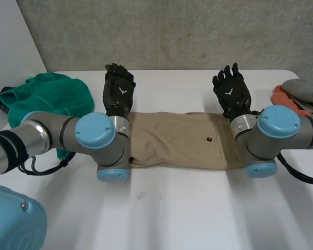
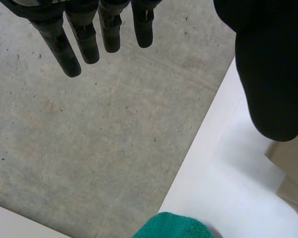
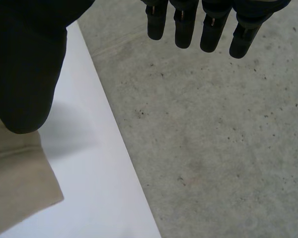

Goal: Fold the laundry.

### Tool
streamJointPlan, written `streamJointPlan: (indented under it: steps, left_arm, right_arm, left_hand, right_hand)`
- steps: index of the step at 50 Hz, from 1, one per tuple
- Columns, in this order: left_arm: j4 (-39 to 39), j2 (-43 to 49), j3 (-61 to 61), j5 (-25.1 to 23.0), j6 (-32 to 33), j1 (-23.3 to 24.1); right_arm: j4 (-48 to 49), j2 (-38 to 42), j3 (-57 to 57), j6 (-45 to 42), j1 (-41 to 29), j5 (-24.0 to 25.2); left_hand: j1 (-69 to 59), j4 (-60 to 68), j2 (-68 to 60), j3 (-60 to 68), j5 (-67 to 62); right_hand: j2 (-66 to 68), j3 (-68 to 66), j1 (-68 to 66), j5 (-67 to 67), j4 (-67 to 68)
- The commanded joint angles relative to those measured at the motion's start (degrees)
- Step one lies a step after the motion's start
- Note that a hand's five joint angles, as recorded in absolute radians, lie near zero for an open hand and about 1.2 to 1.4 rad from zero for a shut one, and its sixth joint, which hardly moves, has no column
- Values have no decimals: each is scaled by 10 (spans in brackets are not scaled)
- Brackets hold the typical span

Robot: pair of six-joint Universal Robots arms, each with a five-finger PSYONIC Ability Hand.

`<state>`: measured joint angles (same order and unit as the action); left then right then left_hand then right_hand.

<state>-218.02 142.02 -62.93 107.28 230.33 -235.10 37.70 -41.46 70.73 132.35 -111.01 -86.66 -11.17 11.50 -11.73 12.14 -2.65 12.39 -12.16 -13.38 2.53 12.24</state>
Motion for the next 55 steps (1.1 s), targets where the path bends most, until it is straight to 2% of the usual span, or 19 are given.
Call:
streamJointPlan:
  steps: [1, 6, 10, 16, 20, 23, 27, 28, 31, 33, 38, 42, 43, 46, 47, 51, 55]
  left_arm:
    - [7, -90, -91, 0, -30, 11]
    - [8, -161, -167, -1, -73, 14]
    - [16, -198, -222, -1, -99, 14]
    - [20, -211, -261, -1, -123, 21]
    - [22, -211, -267, -1, -127, 24]
    - [24, -212, -268, 0, -128, 24]
    - [32, -225, -269, 0, -128, 23]
    - [35, -229, -268, 0, -128, 23]
    - [44, -247, -269, 0, -130, 22]
    - [51, -259, -272, -1, -131, 22]
    - [53, -280, -291, 0, -137, 19]
    - [55, -292, -308, 0, -146, 18]
    - [55, -294, -311, 0, -148, 18]
    - [55, -306, -322, 0, -153, 17]
    - [55, -308, -323, 0, -155, 16]
    - [55, -320, -336, 1, -160, 5]
    - [55, -329, -343, 0, -161, -4]
  right_arm:
    - [-131, -106, 67, 90, 8, 7]
    - [-318, -172, 96, 176, 11, 29]
    - [-380, -173, 117, 210, 28, 43]
    - [-361, -154, 136, 210, 41, 49]
    - [-345, -121, 129, 201, 44, 40]
    - [-343, -114, 127, 174, 50, 14]
    - [-317, -126, 141, 134, 71, -46]
    - [-282, -148, 155, 113, 76, -62]
    - [-236, -193, 177, 76, 80, -68]
    - [-200, -229, 193, 9, 74, -74]
    - [-173, -235, 199, -103, 55, -65]
    - [-139, -212, 187, -160, -33, -12]
    - [-118, -196, 182, -169, -72, 35]
    - [-91, -174, 188, -173, -118, 123]
    - [-83, -160, 192, -172, -139, 181]
    - [-81, -130, 203, -179, -169, 289]
    - [-90, -127, 207, -169, -170, 291]
  left_hand:
    - [12, -15, 17, -21, 27]
    - [12, -15, 17, -21, 27]
    - [12, -15, 17, -21, 27]
    - [12, -15, 17, -21, 27]
    - [12, -15, 17, -21, 27]
    - [12, -15, 17, -21, 27]
    - [12, -15, 17, -21, 27]
    - [12, -15, 17, -21, 27]
    - [12, -15, 17, -21, 27]
    - [12, -15, 17, -21, 27]
    - [12, -15, 17, -21, 27]
    - [12, -15, 17, -21, 27]
    - [12, -15, 17, -21, 27]
    - [12, -15, 17, -21, 27]
    - [12, -15, 17, -21, 27]
    - [12, -15, 17, -21, 27]
    - [12, -15, 17, -21, 27]
  right_hand:
    - [-24, 22, 34, -25, -22]
    - [-2, -1, 12, -3, 0]
    - [64, -67, -54, 63, 66]
    - [163, -166, -153, 162, 165]
    - [343, -346, -333, 342, 345]
    - [675, -677, -665, 674, 677]
    - [676, -678, -666, 675, 678]
    - [676, -678, -666, 675, 678]
    - [676, -678, -666, 675, 678]
    - [676, -678, -666, 675, 678]
    - [676, -678, -666, 675, 678]
    - [676, -678, -666, 675, 678]
    - [676, -678, -666, 675, 678]
    - [676, -678, -666, 675, 678]
    - [676, -678, -666, 675, 678]
    - [676, -678, -666, 675, 678]
    - [676, -678, -666, 675, 678]
